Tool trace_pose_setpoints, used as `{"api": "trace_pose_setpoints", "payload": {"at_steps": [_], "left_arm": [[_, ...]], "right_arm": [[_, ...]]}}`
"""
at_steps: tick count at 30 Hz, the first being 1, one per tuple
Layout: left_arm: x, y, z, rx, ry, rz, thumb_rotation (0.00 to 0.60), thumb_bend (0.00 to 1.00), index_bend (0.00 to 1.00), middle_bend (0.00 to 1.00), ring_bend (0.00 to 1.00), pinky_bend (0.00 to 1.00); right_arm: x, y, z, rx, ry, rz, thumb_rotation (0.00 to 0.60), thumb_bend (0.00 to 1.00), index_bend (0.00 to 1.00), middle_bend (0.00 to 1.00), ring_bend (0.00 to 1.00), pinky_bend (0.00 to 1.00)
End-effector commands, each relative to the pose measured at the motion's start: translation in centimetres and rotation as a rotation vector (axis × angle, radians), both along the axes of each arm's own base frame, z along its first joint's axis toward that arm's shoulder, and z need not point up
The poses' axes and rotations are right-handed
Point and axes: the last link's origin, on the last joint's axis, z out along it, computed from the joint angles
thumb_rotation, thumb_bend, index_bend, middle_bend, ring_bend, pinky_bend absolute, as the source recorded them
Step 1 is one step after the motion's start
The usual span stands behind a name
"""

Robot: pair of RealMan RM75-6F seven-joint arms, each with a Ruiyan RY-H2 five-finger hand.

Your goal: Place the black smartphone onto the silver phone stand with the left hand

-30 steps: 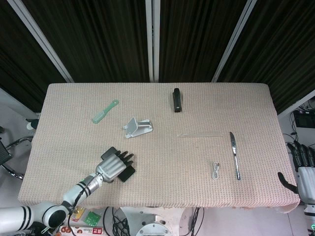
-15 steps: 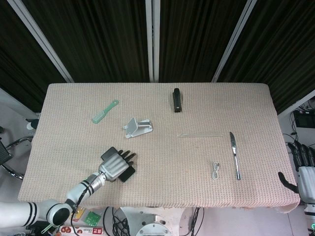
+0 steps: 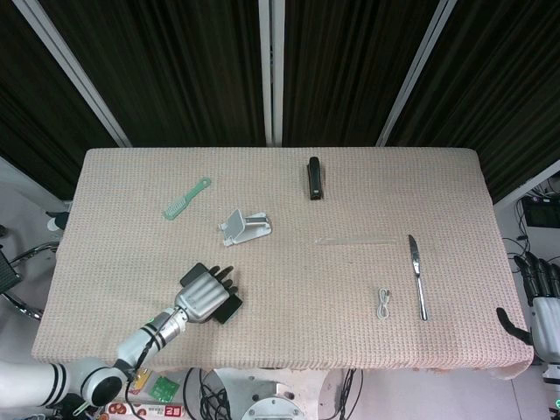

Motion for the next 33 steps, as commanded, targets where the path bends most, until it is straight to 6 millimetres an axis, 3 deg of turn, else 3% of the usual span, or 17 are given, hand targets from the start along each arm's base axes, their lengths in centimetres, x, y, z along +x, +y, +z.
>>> {"api": "trace_pose_setpoints", "payload": {"at_steps": [1,13,24,33], "left_arm": [[-0.3,-0.1,0.5,0.01,-0.017,-0.001,0.6,0.39,0.51,0.42,0.09,0.19],[-1.1,0.8,1.5,0.053,-0.184,0.11,0.6,0.43,0.52,0.55,0.24,0.29],[-3.1,4.0,4.6,0.146,-0.645,0.486,0.6,0.43,0.54,0.57,0.25,0.27],[-3.9,5.5,6.9,0.208,-0.934,0.681,0.6,0.43,0.54,0.57,0.25,0.26]], "right_arm": [[0.0,0.0,-0.1,0.002,-0.001,-0.001,0.6,0.2,0.0,0.0,0.0,0.0],[0.2,0.1,-0.1,0.005,-0.005,-0.003,0.6,0.2,0.0,0.0,0.0,0.0],[0.1,0.0,-0.1,0.006,-0.016,-0.007,0.6,0.2,0.0,0.0,0.0,0.0],[0.4,-0.2,-0.3,0.014,-0.019,0.005,0.6,0.2,0.0,0.0,0.0,0.0]]}}
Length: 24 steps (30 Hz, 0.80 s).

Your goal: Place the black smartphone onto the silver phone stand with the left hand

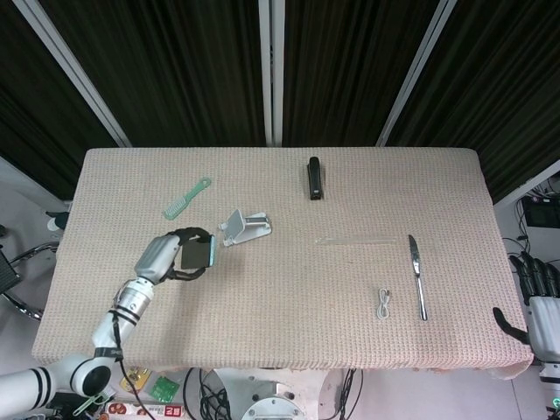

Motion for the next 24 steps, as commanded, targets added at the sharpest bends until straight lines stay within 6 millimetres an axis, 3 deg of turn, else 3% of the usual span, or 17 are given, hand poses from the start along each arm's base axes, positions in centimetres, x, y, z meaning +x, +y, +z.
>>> {"api": "trace_pose_setpoints", "payload": {"at_steps": [1,10,15,24], "left_arm": [[-0.5,0.6,1.2,0.045,-0.137,0.099,0.6,0.43,0.54,0.57,0.25,0.26],[1.5,1.8,1.2,0.125,-0.329,0.207,0.6,0.43,0.55,0.58,0.26,0.25],[3.6,3.6,-0.1,0.12,-0.394,0.277,0.6,0.43,0.57,0.6,0.27,0.25],[5.8,4.8,-2.7,0.142,-0.433,0.371,0.6,0.43,0.57,0.6,0.27,0.25]], "right_arm": [[0.1,0.0,0.0,0.001,0.0,0.003,0.6,0.2,0.0,0.0,0.0,0.0],[0.4,-0.1,0.0,-0.004,0.002,0.012,0.6,0.2,0.0,0.0,0.0,0.0],[0.9,-0.2,0.2,-0.011,-0.002,0.029,0.6,0.2,0.0,0.0,0.0,0.0],[0.6,0.0,1.0,-0.031,0.001,0.016,0.6,0.2,0.0,0.0,0.0,0.0]]}}
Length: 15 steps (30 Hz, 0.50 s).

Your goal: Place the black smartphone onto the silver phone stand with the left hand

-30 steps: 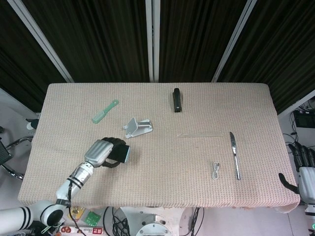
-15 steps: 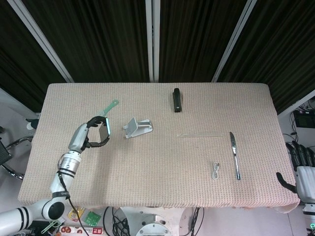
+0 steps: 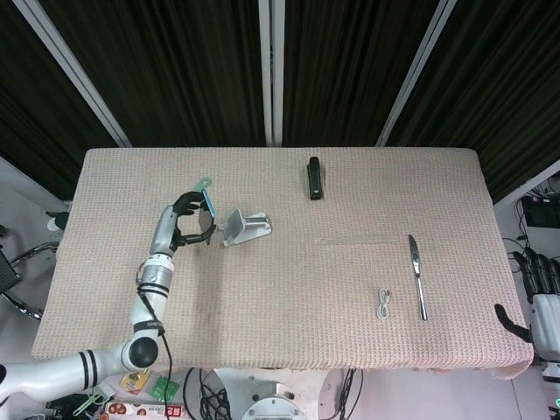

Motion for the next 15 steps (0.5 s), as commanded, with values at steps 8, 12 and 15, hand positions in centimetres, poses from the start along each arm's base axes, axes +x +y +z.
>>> {"api": "trace_pose_setpoints", "payload": {"at_steps": [8,12,15], "left_arm": [[1.6,0.8,-2.7,0.042,-0.027,0.033,0.6,0.44,0.57,0.6,0.27,0.25],[1.9,0.8,-3.6,0.035,-0.044,0.037,0.6,0.44,0.57,0.6,0.27,0.25],[2.1,0.8,-4.2,0.027,-0.055,0.037,0.6,0.45,0.57,0.6,0.27,0.25]], "right_arm": [[-0.6,0.1,-0.1,0.003,-0.006,-0.014,0.6,0.2,0.0,0.0,0.0,0.0],[-0.7,0.1,-0.1,0.001,-0.004,-0.017,0.6,0.2,0.0,0.0,0.0,0.0],[-0.8,-0.1,-0.1,-0.004,-0.004,-0.023,0.6,0.2,0.0,0.0,0.0,0.0]]}}
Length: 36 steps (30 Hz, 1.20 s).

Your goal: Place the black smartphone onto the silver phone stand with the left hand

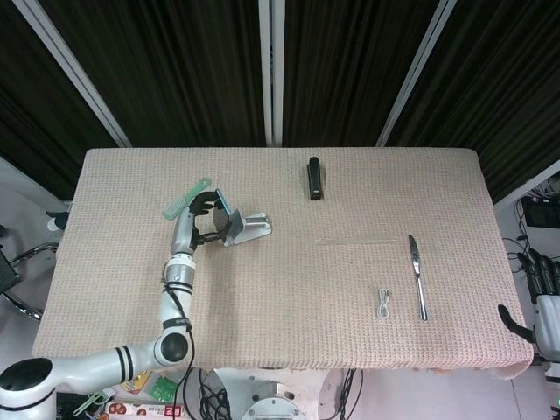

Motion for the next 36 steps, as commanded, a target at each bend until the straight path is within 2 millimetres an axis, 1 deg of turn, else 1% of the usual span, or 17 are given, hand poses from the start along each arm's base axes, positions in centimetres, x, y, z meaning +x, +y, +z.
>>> {"api": "trace_pose_setpoints", "payload": {"at_steps": [1,6,21,36], "left_arm": [[0.3,0.1,-0.4,-0.004,-0.008,-0.004,0.6,0.45,0.57,0.6,0.27,0.25],[0.5,0.3,-0.7,0.003,0.007,-0.024,0.6,0.45,0.57,0.6,0.27,0.25],[-0.4,0.7,-1.7,-0.027,0.033,-0.024,0.6,0.46,0.57,0.6,0.27,0.24],[0.0,0.8,-1.9,-0.032,0.026,-0.024,0.6,0.46,0.57,0.6,0.27,0.24]], "right_arm": [[-0.1,-0.1,0.0,-0.002,0.003,-0.005,0.6,0.2,0.0,0.0,0.0,0.0],[-0.2,-0.2,0.0,-0.002,0.003,-0.009,0.6,0.2,0.0,0.0,0.0,0.0],[-0.4,-0.3,0.1,0.0,0.002,-0.018,0.6,0.2,0.0,0.0,0.0,0.0],[-0.4,-0.4,0.3,-0.004,-0.002,-0.02,0.6,0.2,0.0,0.0,0.0,0.0]]}}
